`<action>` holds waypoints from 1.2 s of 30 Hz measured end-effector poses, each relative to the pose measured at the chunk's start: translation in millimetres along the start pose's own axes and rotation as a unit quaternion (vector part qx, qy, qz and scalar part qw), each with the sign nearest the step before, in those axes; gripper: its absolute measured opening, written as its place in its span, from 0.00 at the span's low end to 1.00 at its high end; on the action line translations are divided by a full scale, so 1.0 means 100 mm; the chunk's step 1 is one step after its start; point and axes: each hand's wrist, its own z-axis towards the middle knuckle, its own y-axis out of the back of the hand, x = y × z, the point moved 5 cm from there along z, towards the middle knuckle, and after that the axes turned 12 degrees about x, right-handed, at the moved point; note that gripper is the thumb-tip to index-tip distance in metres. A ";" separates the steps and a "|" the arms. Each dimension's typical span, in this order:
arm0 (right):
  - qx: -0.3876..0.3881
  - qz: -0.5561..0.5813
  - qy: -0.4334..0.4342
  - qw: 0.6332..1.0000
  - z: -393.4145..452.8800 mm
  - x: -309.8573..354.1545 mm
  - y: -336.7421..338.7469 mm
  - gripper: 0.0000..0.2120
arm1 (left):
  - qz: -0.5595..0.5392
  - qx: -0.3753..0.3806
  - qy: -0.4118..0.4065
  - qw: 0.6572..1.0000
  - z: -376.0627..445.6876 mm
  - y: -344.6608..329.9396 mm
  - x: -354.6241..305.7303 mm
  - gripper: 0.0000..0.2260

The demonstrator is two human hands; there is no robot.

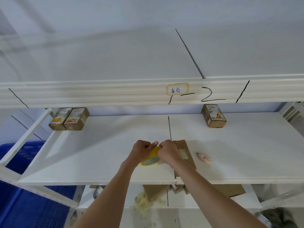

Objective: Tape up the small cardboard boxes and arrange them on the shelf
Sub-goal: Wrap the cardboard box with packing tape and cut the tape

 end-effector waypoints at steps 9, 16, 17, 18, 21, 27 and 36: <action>-0.068 0.000 0.005 0.998 -0.03 0.00 0.06 0.10 | 0.033 -0.009 -0.001 0.999 0.01 -0.02 0.03 0.26; -0.037 0.055 0.025 0.997 -0.02 -0.04 0.13 0.06 | 0.060 0.000 0.016 0.998 0.03 0.01 0.11 0.29; -0.032 0.051 0.024 0.998 -0.02 -0.04 0.12 0.06 | 0.074 -0.002 0.022 0.997 0.04 0.02 0.11 0.28; -0.026 0.043 0.023 0.998 -0.02 -0.03 0.11 0.06 | 0.087 -0.003 0.026 0.996 0.05 0.02 0.11 0.28; -0.016 0.008 0.023 1.000 -0.01 0.01 0.09 0.07 | 0.098 -0.003 0.039 0.994 0.06 0.03 0.10 0.28; -0.009 -0.039 0.009 0.999 0.01 0.11 0.11 0.07 | 0.094 -0.023 0.052 0.994 0.03 0.11 0.09 0.27; 0.007 -0.055 0.010 0.998 0.06 0.17 0.01 0.07 | 0.123 -0.016 0.056 0.991 -0.05 0.12 0.20 0.26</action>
